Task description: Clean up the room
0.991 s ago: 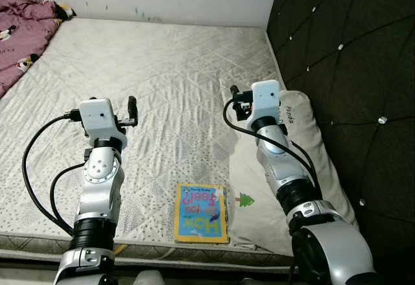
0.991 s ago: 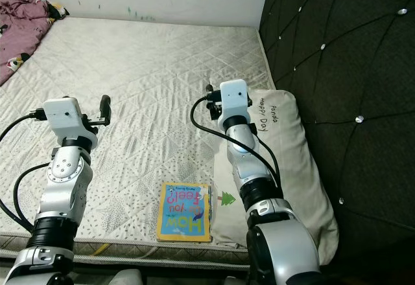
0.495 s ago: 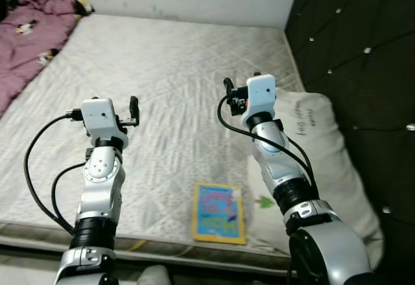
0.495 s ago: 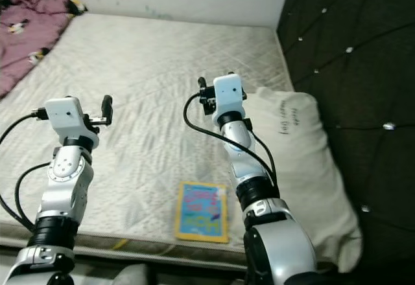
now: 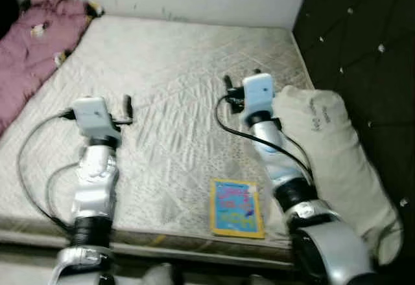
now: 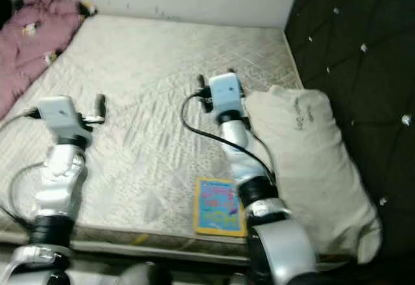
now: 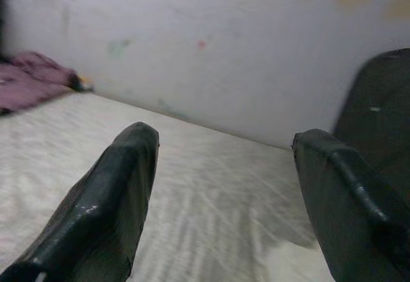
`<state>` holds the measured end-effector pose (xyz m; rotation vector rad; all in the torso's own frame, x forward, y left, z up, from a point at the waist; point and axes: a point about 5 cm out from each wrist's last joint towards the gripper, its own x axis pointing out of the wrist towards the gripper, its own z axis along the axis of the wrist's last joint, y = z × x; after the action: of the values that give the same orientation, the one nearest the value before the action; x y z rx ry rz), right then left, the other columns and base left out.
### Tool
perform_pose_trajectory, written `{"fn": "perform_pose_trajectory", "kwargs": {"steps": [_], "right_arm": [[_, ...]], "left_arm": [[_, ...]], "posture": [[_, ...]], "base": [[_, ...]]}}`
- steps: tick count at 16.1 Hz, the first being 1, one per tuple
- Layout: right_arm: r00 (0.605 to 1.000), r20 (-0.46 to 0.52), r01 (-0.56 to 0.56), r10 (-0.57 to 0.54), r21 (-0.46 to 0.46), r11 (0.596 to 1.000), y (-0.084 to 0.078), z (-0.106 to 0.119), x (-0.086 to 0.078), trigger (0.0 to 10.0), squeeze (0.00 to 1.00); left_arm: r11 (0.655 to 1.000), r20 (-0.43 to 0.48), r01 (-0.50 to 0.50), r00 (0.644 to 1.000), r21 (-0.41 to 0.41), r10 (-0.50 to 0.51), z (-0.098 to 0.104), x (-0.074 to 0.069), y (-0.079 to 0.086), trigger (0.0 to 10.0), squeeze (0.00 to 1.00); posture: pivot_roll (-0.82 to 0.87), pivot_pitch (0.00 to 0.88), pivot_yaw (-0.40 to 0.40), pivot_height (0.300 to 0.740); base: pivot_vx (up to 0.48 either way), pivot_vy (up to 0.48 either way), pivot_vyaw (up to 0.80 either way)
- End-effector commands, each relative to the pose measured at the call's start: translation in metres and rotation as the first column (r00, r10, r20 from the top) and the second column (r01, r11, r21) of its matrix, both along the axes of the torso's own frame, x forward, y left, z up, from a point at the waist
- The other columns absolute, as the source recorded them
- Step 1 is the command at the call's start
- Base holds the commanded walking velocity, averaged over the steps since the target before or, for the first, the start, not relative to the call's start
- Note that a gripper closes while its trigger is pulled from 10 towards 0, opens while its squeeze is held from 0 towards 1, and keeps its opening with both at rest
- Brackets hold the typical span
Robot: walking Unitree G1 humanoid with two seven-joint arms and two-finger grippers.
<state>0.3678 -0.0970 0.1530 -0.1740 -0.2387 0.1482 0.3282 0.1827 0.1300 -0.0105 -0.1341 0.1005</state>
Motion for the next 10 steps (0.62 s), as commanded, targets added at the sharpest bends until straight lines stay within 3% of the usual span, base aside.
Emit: {"fn": "perform_pose_trajectory", "kwargs": {"steps": [1, 10], "right_arm": [[1.0, 0.003, -0.008, 0.008, 0.01, 1.0, 0.005, 0.0, -0.001, 10.0, 0.0], [0.998, -0.067, -0.013, 0.012, -0.011, 1.0, 0.001, -0.023, -0.014, 10.0, 0.0]], "left_arm": [[1.0, -0.004, -0.011, 1.0, 0.006, 0.011, 0.0, -0.001, 0.005, 10.0, 0.0], [0.999, -0.04, -0.027, 0.999, -0.021, 0.027, -0.013, -0.018, 0.004, 10.0, 0.0]], "posture": [[0.07, 0.0, -0.003, 0.74], [0.08, 0.0, -0.011, 0.74]], "base": [[0.0, 0.48, 0.0], [0.0, 0.48, 0.0]]}}
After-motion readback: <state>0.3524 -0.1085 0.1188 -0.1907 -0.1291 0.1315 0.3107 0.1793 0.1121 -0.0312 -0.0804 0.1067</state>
